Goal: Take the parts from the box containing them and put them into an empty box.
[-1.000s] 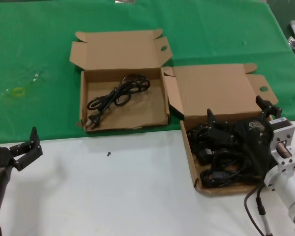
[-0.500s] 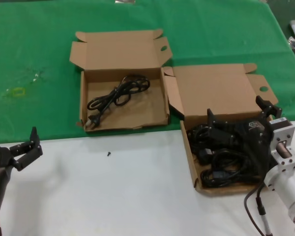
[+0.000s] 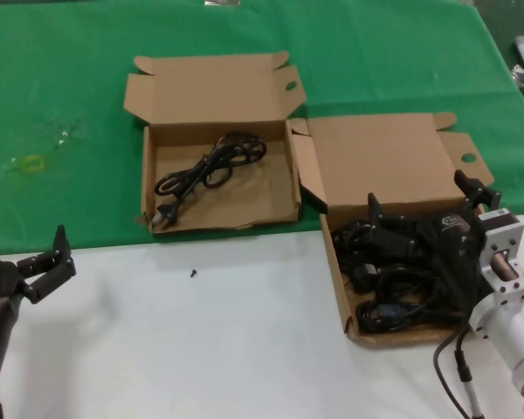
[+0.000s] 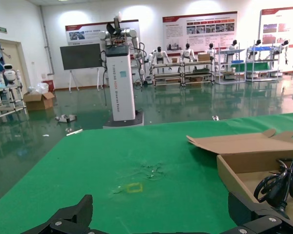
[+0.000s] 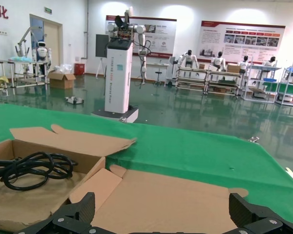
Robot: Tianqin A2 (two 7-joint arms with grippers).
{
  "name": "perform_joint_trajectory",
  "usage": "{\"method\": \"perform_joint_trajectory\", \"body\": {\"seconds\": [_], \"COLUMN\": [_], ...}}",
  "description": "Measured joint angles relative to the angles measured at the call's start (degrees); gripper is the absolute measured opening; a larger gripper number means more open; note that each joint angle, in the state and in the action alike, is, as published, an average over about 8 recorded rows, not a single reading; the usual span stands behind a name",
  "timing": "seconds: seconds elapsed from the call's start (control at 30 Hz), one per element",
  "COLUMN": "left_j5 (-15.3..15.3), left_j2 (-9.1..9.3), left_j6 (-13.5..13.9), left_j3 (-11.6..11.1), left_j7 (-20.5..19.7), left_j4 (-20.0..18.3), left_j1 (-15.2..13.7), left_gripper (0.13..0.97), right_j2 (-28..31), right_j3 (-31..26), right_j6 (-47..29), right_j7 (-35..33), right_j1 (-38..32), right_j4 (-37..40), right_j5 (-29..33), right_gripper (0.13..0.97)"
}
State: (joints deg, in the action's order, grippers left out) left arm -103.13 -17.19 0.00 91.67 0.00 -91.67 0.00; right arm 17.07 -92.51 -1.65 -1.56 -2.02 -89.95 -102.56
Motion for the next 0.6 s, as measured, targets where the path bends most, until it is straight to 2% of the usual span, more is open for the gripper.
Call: {"method": "perform_joint_trajectory", "body": {"seconds": [0.6], "left_j5": [0.0], "left_j2": [0.0], "left_j6": [0.0], "left_j3": [0.0], "left_j7": [0.0], "left_j4": [0.0], "left_j1": [0.0], "left_gripper": [0.966], "right_j2": [0.0], "right_j3": [0.0], "right_j6": [0.0], "right_j7": [0.0], "right_j1": [0.0], "right_j4": [0.0], "right_j5": [0.0], "right_gripper": [0.966]}}
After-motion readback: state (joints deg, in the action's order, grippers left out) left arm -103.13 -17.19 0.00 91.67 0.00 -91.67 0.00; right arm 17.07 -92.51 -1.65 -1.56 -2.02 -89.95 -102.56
